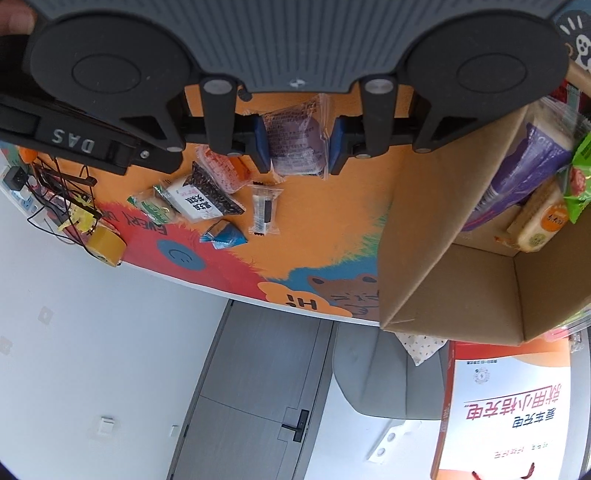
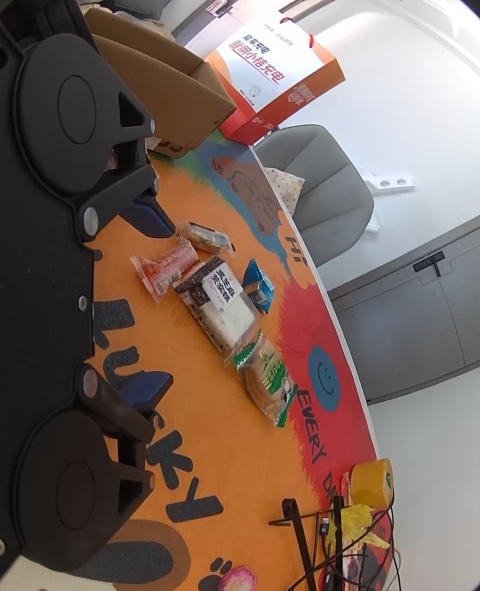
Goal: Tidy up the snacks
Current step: 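Grasp the pink sausage stick with the right tool while the left tool holds its packet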
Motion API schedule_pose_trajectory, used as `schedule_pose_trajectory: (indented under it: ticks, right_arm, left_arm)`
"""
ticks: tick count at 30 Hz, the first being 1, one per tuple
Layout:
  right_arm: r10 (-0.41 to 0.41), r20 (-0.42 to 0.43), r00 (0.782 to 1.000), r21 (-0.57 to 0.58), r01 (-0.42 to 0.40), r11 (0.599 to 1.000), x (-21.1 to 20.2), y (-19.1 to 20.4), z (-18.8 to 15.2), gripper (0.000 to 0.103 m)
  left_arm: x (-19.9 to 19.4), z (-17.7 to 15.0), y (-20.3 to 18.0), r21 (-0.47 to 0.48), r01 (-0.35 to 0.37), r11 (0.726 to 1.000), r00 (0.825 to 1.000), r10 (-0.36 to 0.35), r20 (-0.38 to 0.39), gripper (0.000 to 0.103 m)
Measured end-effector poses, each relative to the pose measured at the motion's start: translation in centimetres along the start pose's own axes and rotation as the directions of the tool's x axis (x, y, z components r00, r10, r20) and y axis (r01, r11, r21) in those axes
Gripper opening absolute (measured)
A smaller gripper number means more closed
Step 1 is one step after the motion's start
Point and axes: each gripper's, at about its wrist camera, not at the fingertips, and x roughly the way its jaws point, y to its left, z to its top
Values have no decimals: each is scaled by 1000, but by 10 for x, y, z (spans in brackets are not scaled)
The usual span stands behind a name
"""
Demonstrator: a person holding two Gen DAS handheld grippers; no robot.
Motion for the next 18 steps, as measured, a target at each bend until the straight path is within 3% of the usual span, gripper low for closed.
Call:
schedule_pose_trajectory:
  ticks: [12, 14, 17, 18]
  right_arm:
    - [-48, -28, 998, -94, 45, 995, 30, 24, 1, 76]
    - [-62, -33, 997, -110, 58, 992, 34, 27, 0, 71]
    - [-96, -31, 995, -148, 91, 985, 39, 33, -3, 55]
    - [-108, -32, 994, -168, 101, 981, 40, 36, -4, 43]
  left_arm:
    - [-7, 1, 26, -45, -15, 999, 1000, 16, 10, 32]
    - [-6, 2, 29, -51, -16, 999, 1000, 17, 7, 32]
    - [-4, 2, 30, -53, -10, 999, 1000, 10, 2, 32]
    - [-4, 2, 30, -54, -8, 999, 1000, 8, 2, 32]
